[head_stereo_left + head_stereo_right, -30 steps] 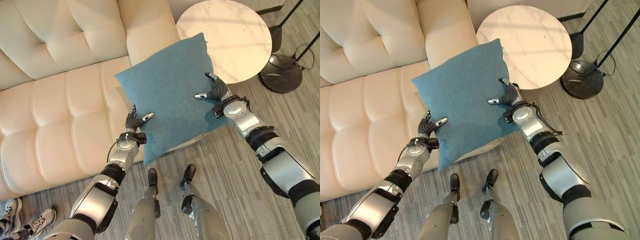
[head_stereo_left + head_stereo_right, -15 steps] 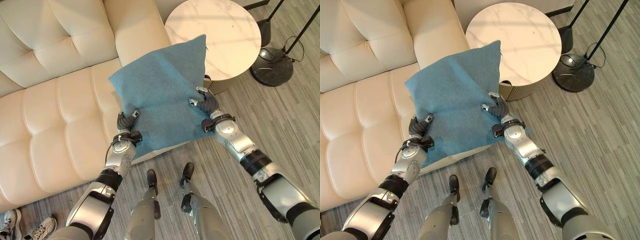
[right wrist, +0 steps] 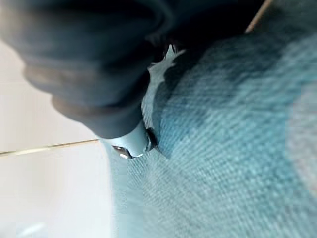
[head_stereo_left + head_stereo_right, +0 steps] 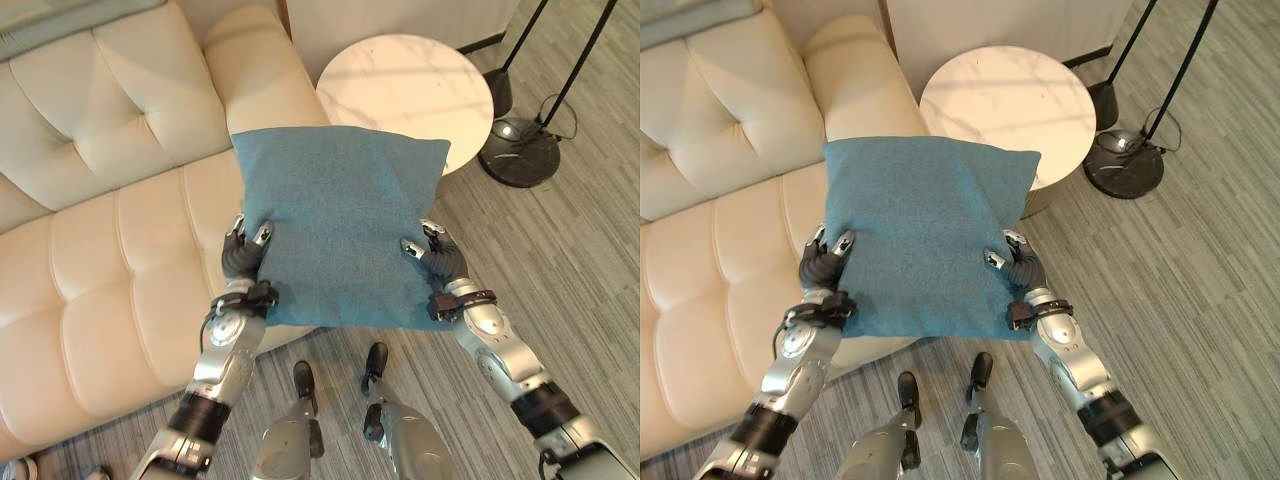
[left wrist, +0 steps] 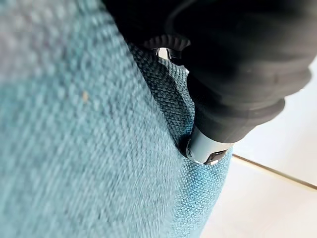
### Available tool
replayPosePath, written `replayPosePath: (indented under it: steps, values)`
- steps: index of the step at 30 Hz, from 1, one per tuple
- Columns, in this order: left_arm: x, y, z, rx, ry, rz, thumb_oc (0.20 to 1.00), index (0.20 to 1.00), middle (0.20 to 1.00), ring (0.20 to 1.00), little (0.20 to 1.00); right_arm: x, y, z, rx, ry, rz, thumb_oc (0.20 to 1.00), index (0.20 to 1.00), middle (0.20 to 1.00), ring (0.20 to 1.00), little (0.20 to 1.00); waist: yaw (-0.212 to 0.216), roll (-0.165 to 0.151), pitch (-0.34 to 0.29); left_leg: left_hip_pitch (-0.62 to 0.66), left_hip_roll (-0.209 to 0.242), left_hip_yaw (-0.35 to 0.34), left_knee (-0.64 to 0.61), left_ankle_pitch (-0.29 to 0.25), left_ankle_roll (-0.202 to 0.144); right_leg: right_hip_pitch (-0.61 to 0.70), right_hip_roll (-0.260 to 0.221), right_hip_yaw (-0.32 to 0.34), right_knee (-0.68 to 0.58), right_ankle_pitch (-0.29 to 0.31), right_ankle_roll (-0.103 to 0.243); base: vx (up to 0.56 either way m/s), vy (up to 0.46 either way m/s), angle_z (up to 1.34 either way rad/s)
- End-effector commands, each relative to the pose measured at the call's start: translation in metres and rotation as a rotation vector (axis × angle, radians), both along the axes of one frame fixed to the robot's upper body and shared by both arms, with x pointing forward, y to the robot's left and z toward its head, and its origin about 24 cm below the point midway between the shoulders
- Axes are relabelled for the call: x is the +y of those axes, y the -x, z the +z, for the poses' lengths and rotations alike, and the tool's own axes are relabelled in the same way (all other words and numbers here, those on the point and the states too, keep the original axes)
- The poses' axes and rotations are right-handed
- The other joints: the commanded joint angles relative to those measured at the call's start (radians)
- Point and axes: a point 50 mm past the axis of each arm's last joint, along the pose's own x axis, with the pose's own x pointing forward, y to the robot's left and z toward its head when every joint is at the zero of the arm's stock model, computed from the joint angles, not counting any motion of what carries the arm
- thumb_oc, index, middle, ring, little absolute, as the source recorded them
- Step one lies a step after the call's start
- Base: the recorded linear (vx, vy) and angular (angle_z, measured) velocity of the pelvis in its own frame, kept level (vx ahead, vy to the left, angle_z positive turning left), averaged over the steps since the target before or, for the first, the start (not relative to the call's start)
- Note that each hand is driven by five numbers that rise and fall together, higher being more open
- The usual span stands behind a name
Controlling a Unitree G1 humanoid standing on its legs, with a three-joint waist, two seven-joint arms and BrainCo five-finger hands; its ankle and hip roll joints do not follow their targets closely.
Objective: Pick up all the scattered cushions and arrange them neatly on the sofa.
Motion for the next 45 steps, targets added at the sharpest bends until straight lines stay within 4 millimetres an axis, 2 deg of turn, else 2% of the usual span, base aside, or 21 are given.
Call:
replayPosePath:
  steps: [1, 4, 7, 8, 11, 13, 14, 15, 17, 18, 20, 21, 24, 26, 28, 31, 32, 34, 37, 40, 45]
  values:
    - [-0.032, 0.008, 0.030, -0.204, -0.080, -0.210, 0.200, 0.200, 0.200, 0.200, 0.200, 0.044, 0.026, 0.034, -0.242, -0.107, 0.266, 0.200, 0.200, 0.200, 0.200, 0.200, -0.024, -0.018, -0.188, -0.038, -0.038, -0.020, 0.050, -0.075, 0.009, 0.038, -0.069, 0.109, 0.078, -0.149, 0.155, 0.02, 0.086, -0.11]
    - [-0.027, 0.015, 0.024, -0.179, -0.109, -0.201, 0.200, 0.200, 0.200, 0.200, 0.200, 0.041, 0.032, 0.029, -0.225, -0.103, 0.256, 0.200, 0.200, 0.200, 0.200, 0.200, -0.030, -0.019, -0.184, -0.026, -0.047, -0.020, 0.044, -0.077, 0.020, 0.022, -0.072, 0.134, 0.107, -0.138, 0.167, -0.09, 0.119, -0.17]
    - [-0.026, 0.015, 0.027, -0.193, -0.157, -0.195, 0.200, 0.200, 0.200, 0.200, 0.200, 0.041, 0.032, 0.029, -0.227, -0.112, 0.236, 0.200, 0.200, 0.200, 0.200, 0.200, -0.035, -0.015, -0.159, -0.035, -0.043, -0.014, 0.038, -0.063, 0.032, -0.019, -0.068, 0.173, 0.188, -0.140, 0.183, -0.21, 0.050, -0.26]
    - [-0.027, 0.013, 0.029, -0.207, -0.177, -0.201, 0.200, 0.200, 0.200, 0.200, 0.200, 0.039, 0.032, 0.029, -0.229, -0.112, 0.224, 0.200, 0.200, 0.200, 0.200, 0.200, -0.036, -0.016, -0.149, -0.050, -0.038, -0.025, 0.047, -0.052, 0.035, -0.030, -0.053, 0.216, 0.249, -0.171, 0.184, -0.25, -0.020, -0.24]
    - [-0.031, 0.011, 0.032, -0.220, -0.183, -0.236, 0.200, 0.200, 0.200, 0.200, 0.200, 0.029, 0.033, 0.027, -0.223, -0.123, 0.193, 0.200, 0.200, 0.200, 0.200, 0.200, -0.033, -0.013, -0.152, -0.101, -0.031, -0.071, 0.070, -0.021, 0.038, -0.012, -0.013, 0.283, 0.407, -0.246, 0.159, -0.24, -0.102, 0.43]
    - [-0.031, 0.010, 0.030, -0.210, -0.176, -0.248, 0.200, 0.200, 0.200, 0.200, 0.200, 0.022, 0.034, 0.023, -0.208, -0.134, 0.169, 0.200, 0.200, 0.200, 0.200, 0.200, -0.025, -0.019, -0.175, -0.127, -0.032, -0.110, 0.072, -0.001, 0.030, 0.017, 0.007, 0.306, 0.485, -0.263, 0.148, -0.17, -0.193, 0.80]
    - [-0.030, 0.010, 0.029, -0.207, -0.182, -0.245, 0.200, 0.200, 0.200, 0.200, 0.200, 0.018, 0.033, 0.021, -0.200, -0.144, 0.143, 0.200, 0.200, 0.200, 0.200, 0.200, -0.018, -0.025, -0.186, -0.151, -0.030, -0.124, 0.075, 0.013, 0.024, 0.042, 0.025, 0.326, 0.459, -0.256, 0.144, -0.16, -0.212, 0.82]
    - [-0.029, 0.011, 0.032, -0.220, -0.170, -0.242, 0.200, 0.200, 0.200, 0.200, 0.200, 0.016, 0.035, 0.020, -0.191, -0.168, 0.143, 0.200, 0.200, 0.200, 0.200, 0.200, -0.004, -0.031, -0.188, -0.169, -0.033, -0.143, 0.076, 0.029, 0.017, 0.084, 0.032, 0.326, 0.390, -0.314, 0.121, -0.24, -0.258, 0.81]
    - [-0.026, 0.012, 0.033, -0.223, -0.163, -0.239, 0.200, 0.200, 0.200, 0.200, 0.200, 0.009, 0.033, 0.016, -0.176, -0.178, 0.113, 0.200, 0.200, 0.200, 0.200, 0.200, 0.008, -0.036, -0.200, -0.223, -0.031, -0.155, 0.069, 0.078, -0.013, 0.131, 0.061, 0.340, 0.245, -0.344, 0.094, -0.26, -0.235, 0.42]
    - [-0.026, 0.014, 0.032, -0.221, -0.158, -0.239, 0.200, 0.200, 0.200, 0.200, 0.200, 0.006, 0.034, 0.013, -0.162, -0.186, 0.108, 0.200, 0.200, 0.200, 0.200, 0.200, 0.009, -0.033, -0.203, -0.244, -0.028, -0.159, 0.066, 0.097, -0.027, 0.148, 0.075, 0.340, 0.189, -0.345, 0.080, -0.25, -0.203, 0.20]
    - [-0.028, 0.014, 0.035, -0.237, -0.145, -0.248, 0.200, 0.200, 0.200, 0.200, 0.200, 0.000, 0.034, 0.009, -0.138, -0.196, 0.094, 0.200, 0.200, 0.200, 0.200, 0.200, 0.011, -0.014, -0.186, -0.286, -0.017, -0.171, 0.051, 0.150, -0.068, 0.134, 0.097, 0.321, 0.154, -0.337, 0.065, -0.32, -0.169, 0.27]
    - [-0.030, 0.013, 0.036, -0.242, -0.138, -0.254, 0.200, 0.200, 0.200, 0.200, 0.200, -0.003, 0.033, 0.006, -0.123, -0.193, 0.086, 0.200, 0.200, 0.200, 0.200, 0.200, 0.008, -0.008, -0.176, -0.297, -0.016, -0.164, 0.046, 0.156, -0.075, 0.119, 0.097, 0.309, 0.152, -0.327, 0.063, -0.39, -0.081, 0.45]
    - [-0.038, 0.012, 0.039, -0.267, -0.125, -0.297, 0.200, 0.200, 0.200, 0.200, 0.200, -0.010, 0.034, -0.001, -0.090, -0.191, 0.063, 0.200, 0.200, 0.200, 0.200, 0.200, -0.033, -0.007, -0.167, -0.279, -0.019, -0.112, 0.086, 0.086, -0.045, 0.067, 0.063, 0.248, 0.138, -0.283, 0.076, -0.34, -0.015, 0.57]
    - [-0.044, 0.012, 0.040, -0.278, -0.113, -0.332, 0.200, 0.200, 0.200, 0.200, 0.200, -0.011, 0.036, -0.004, -0.072, -0.198, 0.074, 0.200, 0.200, 0.200, 0.200, 0.200, -0.059, -0.024, -0.169, -0.246, -0.024, -0.099, 0.161, 0.006, -0.033, 0.051, 0.031, 0.219, 0.119, -0.248, 0.084, -0.22, -0.035, 0.68]
    - [-0.051, 0.011, 0.039, -0.273, -0.076, -0.355, 0.200, 0.200, 0.200, 0.200, 0.200, -0.014, 0.039, -0.007, -0.063, -0.199, 0.067, 0.200, 0.200, 0.200, 0.200, 0.200, -0.085, -0.035, -0.176, -0.187, -0.020, -0.083, 0.176, -0.047, -0.031, 0.047, 0.014, 0.189, 0.101, -0.232, 0.087, -0.11, -0.027, 0.81]
    - [-0.066, 0.005, 0.039, -0.266, -0.035, -0.397, 0.200, 0.200, 0.200, 0.200, 0.200, -0.021, 0.041, -0.012, -0.041, -0.236, 0.036, 0.200, 0.200, 0.200, 0.200, 0.200, -0.134, -0.035, -0.190, -0.124, 0.018, 0.009, 0.153, -0.072, -0.042, 0.053, -0.005, 0.134, 0.081, -0.233, 0.097, -0.04, 0.024, 0.85]
    - [-0.070, 0.003, 0.039, -0.265, -0.026, -0.405, 0.200, 0.200, 0.200, 0.200, 0.200, -0.024, 0.042, -0.012, -0.040, -0.252, 0.021, 0.200, 0.200, 0.200, 0.200, 0.200, -0.150, -0.034, -0.188, -0.123, 0.033, 0.061, 0.144, -0.052, -0.040, 0.051, -0.012, 0.105, 0.080, -0.220, 0.093, 0.01, 0.082, 1.12]
    - [-0.071, 0.003, 0.036, -0.249, -0.040, -0.411, 0.200, 0.200, 0.200, 0.200, 0.200, -0.024, 0.042, -0.017, -0.017, -0.298, 0.016, 0.200, 0.200, 0.200, 0.200, 0.200, -0.166, -0.029, -0.199, -0.100, 0.037, 0.082, 0.116, -0.053, -0.039, 0.066, -0.015, 0.089, 0.073, -0.221, 0.097, 0.03, 0.095, 1.07]
    - [-0.071, 0.003, 0.031, -0.231, -0.054, -0.416, 0.200, 0.200, 0.200, 0.200, 0.200, -0.021, 0.042, -0.020, 0.002, -0.342, 0.038, 0.200, 0.200, 0.200, 0.200, 0.200, -0.171, -0.038, -0.204, -0.095, 0.036, 0.084, 0.118, -0.056, -0.039, 0.079, -0.018, 0.085, 0.078, -0.227, 0.097, 0.08, 0.067, 0.33]
    - [-0.068, 0.002, 0.022, -0.188, -0.071, -0.401, 0.200, 0.200, 0.200, 0.200, 0.200, 0.000, 0.038, -0.029, 0.056, -0.448, 0.141, 0.200, 0.200, 0.200, 0.200, 0.200, -0.151, -0.059, -0.205, -0.088, 0.022, 0.078, 0.119, -0.074, -0.025, 0.091, -0.020, 0.104, 0.092, -0.230, 0.104, 0.08, 0.088, 0.02]
    - [-0.056, 0.001, 0.019, -0.173, -0.059, -0.360, 0.200, 0.200, 0.200, 0.200, 0.200, 0.021, 0.030, -0.021, 0.045, -0.493, 0.229, 0.200, 0.200, 0.200, 0.200, 0.200, -0.106, -0.071, -0.206, -0.099, 0.001, 0.067, 0.133, -0.093, -0.008, 0.101, -0.029, 0.109, 0.100, -0.242, 0.109, 0.09, 0.084, -0.03]
